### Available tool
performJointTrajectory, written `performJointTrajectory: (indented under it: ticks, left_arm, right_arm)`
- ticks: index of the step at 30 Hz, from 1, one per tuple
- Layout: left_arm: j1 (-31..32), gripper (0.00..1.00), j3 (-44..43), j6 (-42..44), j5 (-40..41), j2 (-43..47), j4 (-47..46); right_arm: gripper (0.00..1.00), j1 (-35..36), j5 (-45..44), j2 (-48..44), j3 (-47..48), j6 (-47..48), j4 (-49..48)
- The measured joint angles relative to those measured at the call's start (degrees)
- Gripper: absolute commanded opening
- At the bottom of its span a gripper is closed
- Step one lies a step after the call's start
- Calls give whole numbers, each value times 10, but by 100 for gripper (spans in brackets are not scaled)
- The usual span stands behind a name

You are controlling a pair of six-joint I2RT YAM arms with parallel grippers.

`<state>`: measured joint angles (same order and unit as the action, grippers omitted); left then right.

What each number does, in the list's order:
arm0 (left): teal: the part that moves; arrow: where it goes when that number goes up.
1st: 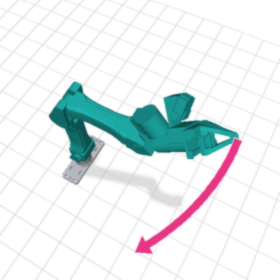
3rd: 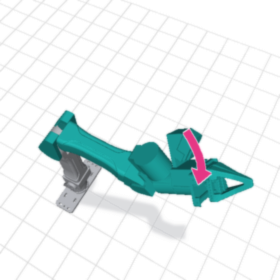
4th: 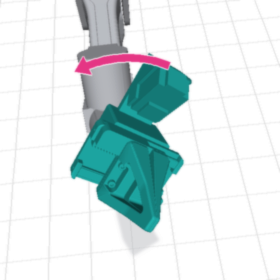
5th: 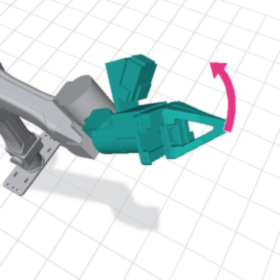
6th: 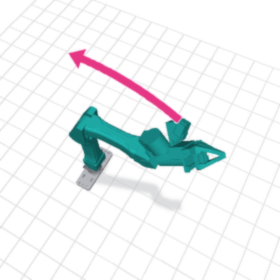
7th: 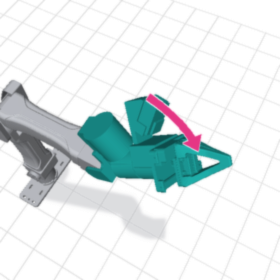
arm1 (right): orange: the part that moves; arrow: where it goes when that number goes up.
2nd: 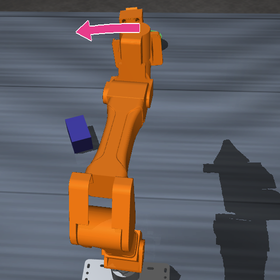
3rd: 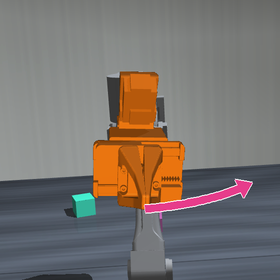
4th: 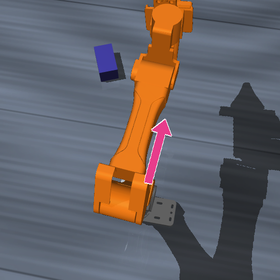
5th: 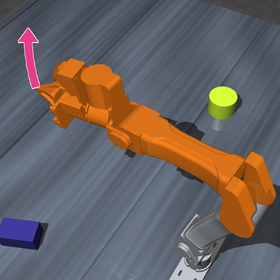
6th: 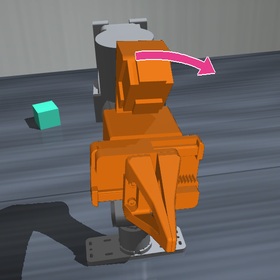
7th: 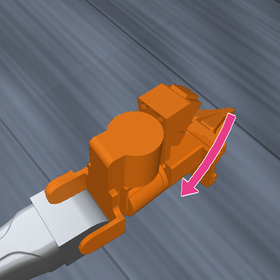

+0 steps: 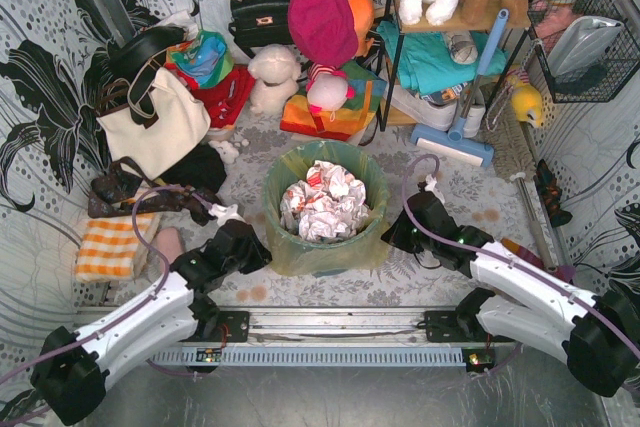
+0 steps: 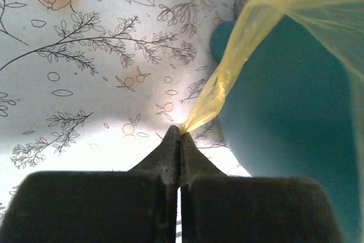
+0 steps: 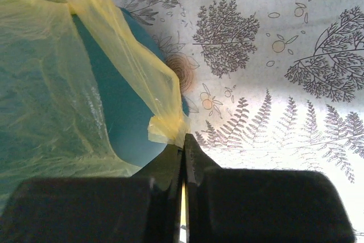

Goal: Tie the trash bag

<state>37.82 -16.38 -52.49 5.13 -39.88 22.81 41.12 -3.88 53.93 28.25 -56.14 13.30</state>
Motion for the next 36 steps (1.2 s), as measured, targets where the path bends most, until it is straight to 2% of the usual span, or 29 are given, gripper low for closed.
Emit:
performJointTrajectory:
  ticks: [6, 13, 21, 36]
  left_arm:
    - [0, 0, -40, -48, 29, 60, 59]
    - [0, 0, -102, -83, 60, 98, 122]
    - [0, 0, -195, -79, 82, 106, 155]
    - [0, 0, -309, -49, 91, 105, 195]
  right_arm:
    - [0, 0, 9, -36, 6, -2, 25]
    - [0, 0, 7, -72, 65, -2, 67]
    - [0, 0, 1, -89, 121, -2, 94]
    - [0, 0, -4, -109, 165, -4, 103]
